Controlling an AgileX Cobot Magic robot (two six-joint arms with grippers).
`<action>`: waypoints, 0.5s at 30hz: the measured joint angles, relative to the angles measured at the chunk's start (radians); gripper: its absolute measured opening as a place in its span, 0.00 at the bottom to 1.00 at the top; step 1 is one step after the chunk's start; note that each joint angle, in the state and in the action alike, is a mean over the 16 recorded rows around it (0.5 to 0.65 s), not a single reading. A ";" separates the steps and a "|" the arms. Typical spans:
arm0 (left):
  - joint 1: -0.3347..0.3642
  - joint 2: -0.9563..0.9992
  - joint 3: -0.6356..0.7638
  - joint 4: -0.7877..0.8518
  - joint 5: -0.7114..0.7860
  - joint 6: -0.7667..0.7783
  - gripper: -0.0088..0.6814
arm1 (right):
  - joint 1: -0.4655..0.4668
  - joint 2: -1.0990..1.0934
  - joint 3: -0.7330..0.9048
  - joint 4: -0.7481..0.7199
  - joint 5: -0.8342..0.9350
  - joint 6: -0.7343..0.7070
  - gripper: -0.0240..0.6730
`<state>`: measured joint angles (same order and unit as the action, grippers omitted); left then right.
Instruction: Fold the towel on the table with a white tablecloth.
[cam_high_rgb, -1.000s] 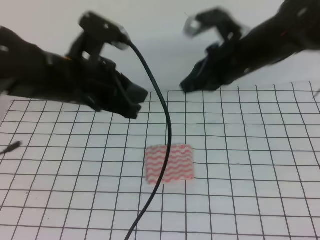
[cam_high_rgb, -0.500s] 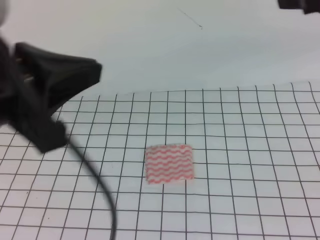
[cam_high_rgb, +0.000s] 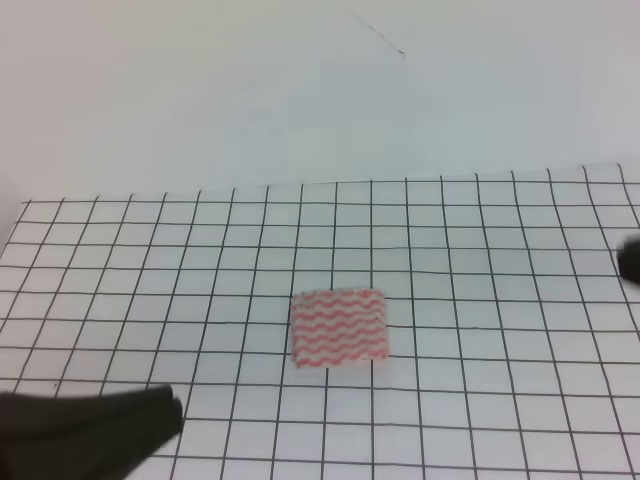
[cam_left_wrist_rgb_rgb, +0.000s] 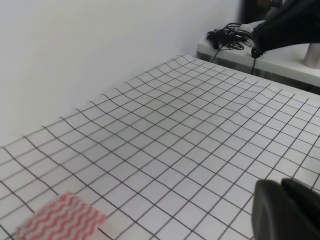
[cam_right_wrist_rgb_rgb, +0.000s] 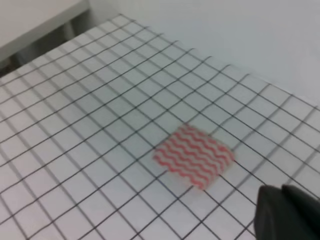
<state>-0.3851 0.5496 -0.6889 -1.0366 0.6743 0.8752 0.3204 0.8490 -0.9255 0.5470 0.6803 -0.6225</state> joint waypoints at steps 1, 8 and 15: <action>0.000 -0.016 0.015 -0.007 0.014 0.001 0.01 | 0.002 -0.045 0.042 0.016 -0.011 -0.027 0.04; 0.000 -0.078 0.082 -0.031 0.087 -0.003 0.01 | 0.006 -0.357 0.269 0.085 -0.065 -0.170 0.04; 0.000 -0.089 0.090 -0.034 0.132 -0.011 0.01 | 0.006 -0.552 0.423 0.074 -0.097 -0.200 0.04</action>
<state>-0.3852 0.4610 -0.5984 -1.0702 0.8064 0.8639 0.3262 0.2967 -0.5025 0.6214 0.5831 -0.8221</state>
